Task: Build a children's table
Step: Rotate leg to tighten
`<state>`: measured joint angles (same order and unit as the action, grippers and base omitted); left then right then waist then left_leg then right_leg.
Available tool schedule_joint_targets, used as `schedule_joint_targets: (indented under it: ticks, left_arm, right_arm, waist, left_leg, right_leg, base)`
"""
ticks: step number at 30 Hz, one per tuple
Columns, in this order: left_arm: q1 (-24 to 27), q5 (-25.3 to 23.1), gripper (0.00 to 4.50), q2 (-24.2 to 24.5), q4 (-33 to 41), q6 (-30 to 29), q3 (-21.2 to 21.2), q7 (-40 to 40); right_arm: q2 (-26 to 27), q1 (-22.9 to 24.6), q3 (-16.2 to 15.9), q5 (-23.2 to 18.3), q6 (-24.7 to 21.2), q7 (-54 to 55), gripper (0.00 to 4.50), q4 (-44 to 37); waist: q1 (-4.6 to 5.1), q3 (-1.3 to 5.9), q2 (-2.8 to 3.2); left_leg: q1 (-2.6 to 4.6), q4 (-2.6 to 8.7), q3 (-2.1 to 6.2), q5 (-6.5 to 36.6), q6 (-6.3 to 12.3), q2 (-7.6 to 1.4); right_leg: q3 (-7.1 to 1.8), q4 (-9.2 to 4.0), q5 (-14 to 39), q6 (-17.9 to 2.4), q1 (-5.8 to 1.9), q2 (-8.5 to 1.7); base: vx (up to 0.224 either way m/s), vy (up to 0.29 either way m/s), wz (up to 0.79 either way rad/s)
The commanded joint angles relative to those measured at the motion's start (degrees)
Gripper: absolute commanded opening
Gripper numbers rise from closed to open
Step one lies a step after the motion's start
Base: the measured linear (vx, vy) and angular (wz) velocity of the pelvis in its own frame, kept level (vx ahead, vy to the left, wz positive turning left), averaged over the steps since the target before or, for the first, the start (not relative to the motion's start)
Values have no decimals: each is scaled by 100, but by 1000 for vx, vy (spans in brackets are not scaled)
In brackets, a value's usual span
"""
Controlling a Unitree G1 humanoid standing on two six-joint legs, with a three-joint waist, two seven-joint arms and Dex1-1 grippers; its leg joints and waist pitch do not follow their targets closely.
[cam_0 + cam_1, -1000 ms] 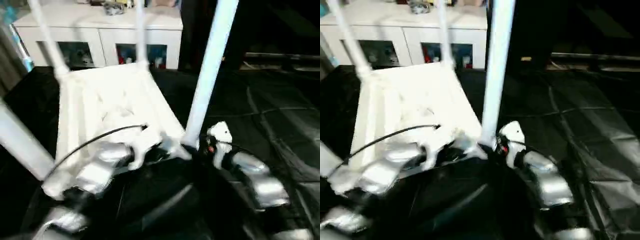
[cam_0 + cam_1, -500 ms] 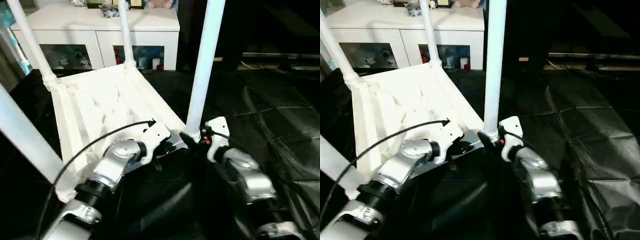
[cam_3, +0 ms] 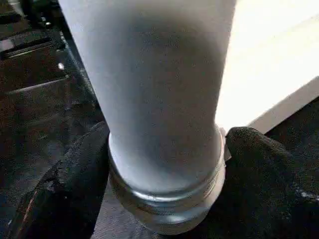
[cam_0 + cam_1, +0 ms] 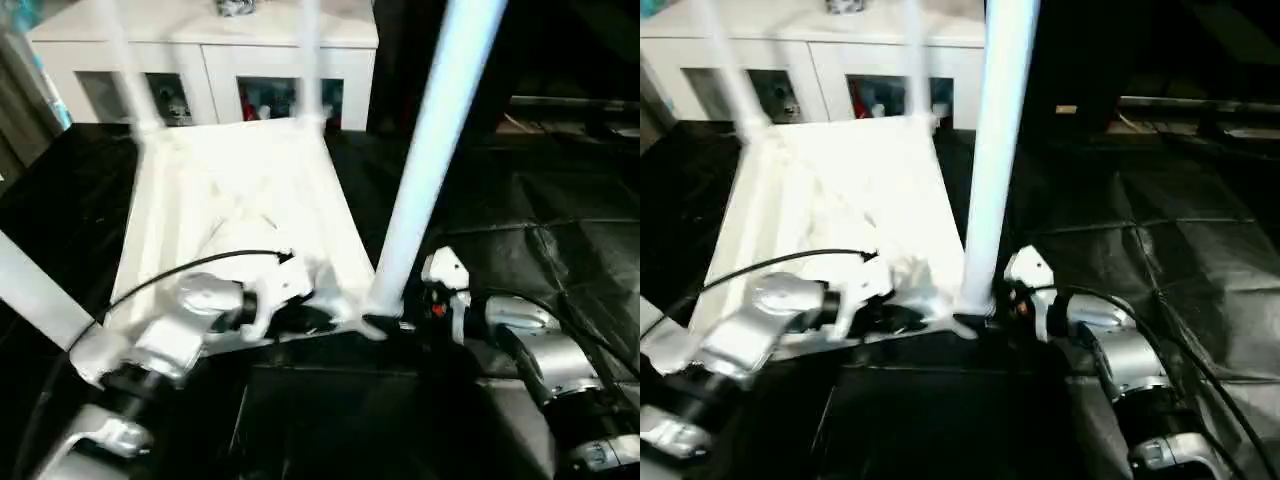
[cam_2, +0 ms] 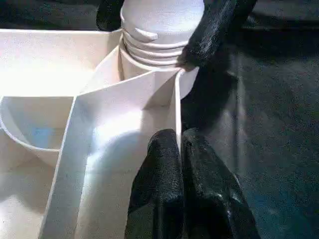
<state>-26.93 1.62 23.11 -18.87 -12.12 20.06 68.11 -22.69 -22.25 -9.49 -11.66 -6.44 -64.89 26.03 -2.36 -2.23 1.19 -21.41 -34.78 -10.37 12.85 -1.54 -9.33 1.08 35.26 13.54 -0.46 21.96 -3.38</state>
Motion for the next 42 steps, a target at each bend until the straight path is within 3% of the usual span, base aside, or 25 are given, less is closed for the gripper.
schedule_joint_targets:
  ticks: [1, 4, 9, 11, 12, 13, 17, 18, 20, 24, 26, 28, 30, 34, 37, 39, 42]
  left_arm:
    - [127, 11, 0, 15, 32, -46, 347, 375]
    - [113, 21, 0, 56, -9, -7, 314, 437]
    - [74, 47, 0, -20, -114, 33, 214, 279]
    - [55, 17, 0, -112, -183, 43, 171, 95]
    - [19, -153, 0, -241, -266, -43, 175, -291]
    - [19, -153, 0, -241, -266, -43, 175, -291]
    - [-87, -224, 0, -586, -478, -212, 41, -933]
    - [-216, -325, 0, -881, -699, -240, -5, -1408]
    - [-271, -358, 0, -1019, -796, -241, -25, -1609]
    - [-509, -472, 0, -1576, -1157, -316, -99, -2407]
    - [-574, -513, 0, -1725, -1243, -328, -105, -2562]
    - [-584, -526, 0, -1766, -1235, -312, -69, -2513]
    - [-576, -510, 0, -1749, -1220, -282, -55, -2427]
    - [-407, -376, 0, -1376, -949, -102, 42, -1636]
    - [-346, -312, 0, -1235, -845, -64, 76, -1369]
    - [-159, -144, 0, -814, -498, 50, 165, -639]
    - [-97, -157, 0, -586, -398, 26, 177, -381]
  right_arm:
    - [-12, -129, -17, -97, -77, -59, 384, -28]
    - [15, -148, -41, -171, -146, -242, 348, -30]
    - [49, -73, -45, -202, -197, -325, 312, -87]
    - [92, -25, -7, -226, -232, -246, 297, -111]
    - [261, 35, 101, -102, -237, 309, 289, -43]
    - [261, 35, 101, -102, -237, 309, 284, -43]
    - [557, 42, 255, 184, -142, 1320, 277, 225]
    - [860, 70, 359, 255, -218, 1985, 276, 352]
    - [998, 85, 378, 305, -232, 2266, 275, 397]
    - [1648, -21, 475, 521, -277, 3559, 275, 702]
    - [1830, -106, 409, 602, -258, 3733, 275, 807]
    - [1986, -158, 376, 511, -202, 3576, 344, 776]
    - [2017, -162, 407, 373, -237, 3389, 354, 701]
    - [1545, -104, 154, 236, -166, 2215, 394, 284]
    - [1351, -99, 122, 185, -150, 1919, 394, 198]
    - [765, -66, 13, 21, -186, 1023, 394, -56]
    - [481, -45, -13, -37, -263, 510, 394, -163]
  waist:
    - [-1, 293, -52]
    - [10, 298, -67]
    - [5, 314, -81]
    - [-13, 318, -77]
    - [-17, 315, -88]
    - [-14, 296, -87]
    - [35, 253, -111]
    - [77, 239, -106]
    - [79, 232, -114]
    - [111, 215, -112]
    - [109, 209, -106]
    - [111, 204, -103]
    - [98, 225, -98]
    - [81, 253, -85]
    - [79, 299, -85]
    - [42, 344, -84]
    - [7, 328, -63]
  left_leg:
    - [99, 384, 118, 85, 795, -443]
    - [101, 382, 98, 138, 694, -434]
    - [95, 356, 62, -88, 751, -435]
    - [99, 347, 51, -109, 757, -437]
    - [102, 350, 45, -75, 737, -440]
    - [108, 363, 43, -13, 714, -442]
    - [133, 422, 55, 583, 336, -430]
    - [109, 449, 67, 732, 205, -420]
    - [146, 465, 75, 893, 67, -422]
    - [142, 498, 92, 1180, -99, -397]
    - [140, 503, 93, 1217, -75, -395]
    - [130, 510, 100, 1287, -57, -391]
    - [130, 511, 100, 1184, -15, -398]
    - [104, 491, 90, 890, 174, -406]
    - [75, 439, 81, 378, 399, -402]
    - [65, 380, 73, 47, 655, -401]
    - [105, 374, 44, 35, 808, -428]
  right_leg:
    - [-186, -269, -655, -1833, -248, -485]
    - [-203, -275, -563, -1802, -255, -486]
    - [-197, -236, -914, -1806, -251, -471]
    - [-196, -229, -937, -1800, -246, -472]
    - [-201, -237, -877, -1786, -236, -474]
    - [-204, -257, -774, -1770, -219, -477]
    - [-225, -379, 317, -1627, -211, -495]
    - [-235, -406, 672, -1508, -211, -490]
    - [-238, -447, 940, -1403, -185, -484]
    - [-253, -511, 1468, -1205, -158, -493]
    - [-262, -535, 1520, -1119, -139, -484]
    - [-263, -545, 1619, -1088, -141, -490]
    - [-264, -532, 1457, -1074, -152, -486]
    - [-249, -474, 743, -1247, -199, -482]
    - [-240, -374, -159, -1434, -241, -483]
    - [-227, -285, -943, -1609, -278, -467]
    - [-206, -278, -1075, -1740, -225, -460]
  base:
    - [0, 0, 0]
    - [0, 0, 0]
    - [0, 0, 0]
    - [0, 0, 0]
    - [0, 0, 0]
    - [0, 0, 0]
    - [0, 0, 0]
    - [0, 0, 0]
    - [-28, 0, -1]
    - [0, 0, 0]
    - [0, 0, 0]
    - [0, 0, 0]
    - [0, 0, 0]
    - [0, 0, 0]
    - [0, 0, 0]
    - [0, 0, 0]
    - [0, 0, 0]
